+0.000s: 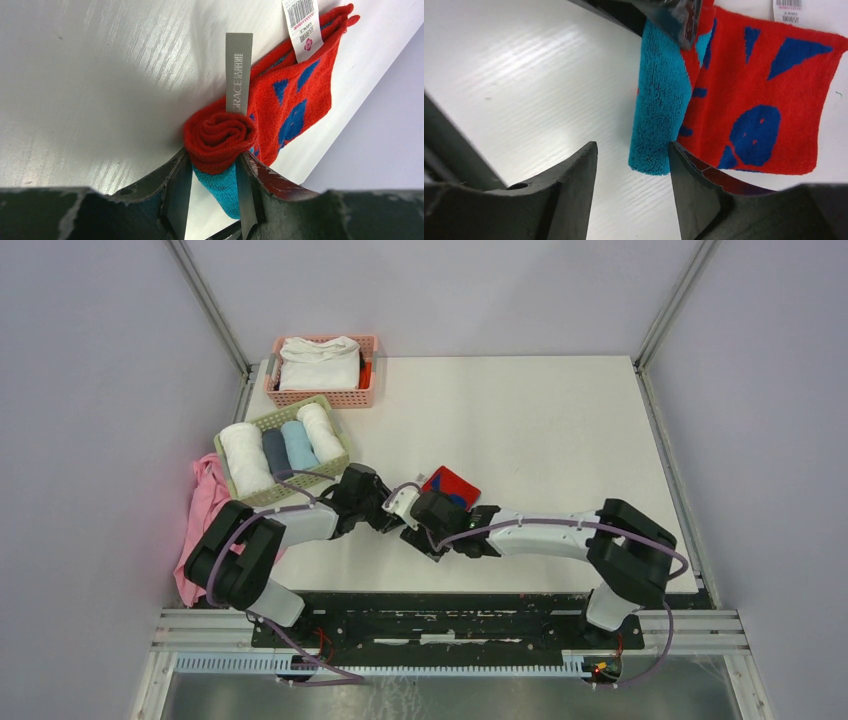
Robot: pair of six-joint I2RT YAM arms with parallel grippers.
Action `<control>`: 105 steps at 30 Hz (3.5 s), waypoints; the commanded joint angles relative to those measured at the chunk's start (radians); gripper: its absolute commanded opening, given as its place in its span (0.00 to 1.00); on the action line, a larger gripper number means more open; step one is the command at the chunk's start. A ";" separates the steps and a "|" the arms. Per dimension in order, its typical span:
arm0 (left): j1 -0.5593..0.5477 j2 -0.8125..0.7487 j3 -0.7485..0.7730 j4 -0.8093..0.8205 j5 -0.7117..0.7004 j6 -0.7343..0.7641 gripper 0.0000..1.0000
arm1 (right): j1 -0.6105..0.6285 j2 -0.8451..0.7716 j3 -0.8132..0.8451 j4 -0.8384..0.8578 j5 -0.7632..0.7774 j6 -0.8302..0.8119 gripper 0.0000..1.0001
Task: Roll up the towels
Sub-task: Roll the towel at the center of the board.
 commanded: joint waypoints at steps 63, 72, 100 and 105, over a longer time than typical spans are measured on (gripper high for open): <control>-0.071 0.201 -0.196 0.578 0.025 -0.013 0.41 | -0.525 0.324 -0.196 0.444 -1.018 0.605 0.21; -0.080 -0.018 -0.075 0.024 -0.281 0.079 0.23 | -0.519 0.030 -0.110 0.052 -0.767 0.399 0.47; -0.092 -0.168 0.002 -0.370 -0.482 0.030 0.27 | 0.090 0.109 0.025 0.263 0.176 -0.005 0.67; -0.092 -0.169 -0.009 -0.365 -0.483 0.009 0.27 | 0.096 0.169 0.055 0.167 0.167 0.022 0.60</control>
